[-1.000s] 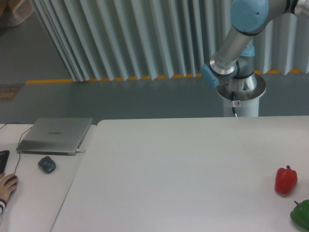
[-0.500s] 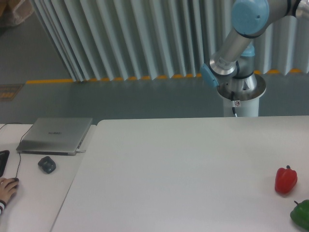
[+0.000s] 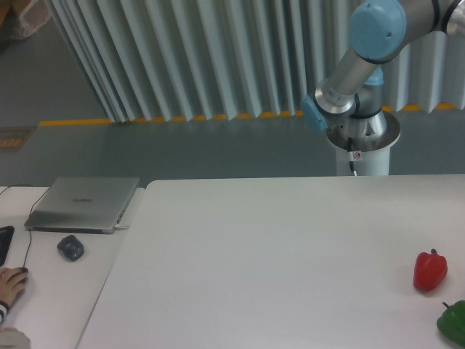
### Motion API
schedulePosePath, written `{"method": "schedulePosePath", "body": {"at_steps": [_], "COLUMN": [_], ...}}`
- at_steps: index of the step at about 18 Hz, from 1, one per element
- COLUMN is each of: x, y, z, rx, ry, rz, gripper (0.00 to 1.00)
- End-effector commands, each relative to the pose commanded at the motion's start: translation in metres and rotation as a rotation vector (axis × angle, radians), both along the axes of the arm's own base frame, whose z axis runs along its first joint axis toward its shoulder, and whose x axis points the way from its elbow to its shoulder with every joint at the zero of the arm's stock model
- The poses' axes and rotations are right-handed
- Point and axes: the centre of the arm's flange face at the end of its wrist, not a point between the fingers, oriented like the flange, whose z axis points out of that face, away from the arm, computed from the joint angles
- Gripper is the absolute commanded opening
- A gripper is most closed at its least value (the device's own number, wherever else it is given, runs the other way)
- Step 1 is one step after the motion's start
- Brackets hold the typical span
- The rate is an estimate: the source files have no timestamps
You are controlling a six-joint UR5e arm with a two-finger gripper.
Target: Place the triangular bread on the table
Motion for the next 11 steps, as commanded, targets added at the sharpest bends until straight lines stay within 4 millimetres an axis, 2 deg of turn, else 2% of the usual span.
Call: {"method": "schedulePosePath", "body": {"at_steps": [4,6,11], "x": [0.002,-0.001,-0.022], "y": [-0.001,0.003,0.014], "z": [-0.006,0.001,-0.021], "rx": [-0.041,0.007,0.071], "ry": [0.002,0.006,0.032], "rz": [0.001,0.043,0.073], "gripper": [1.0,1.0,1.0]}}
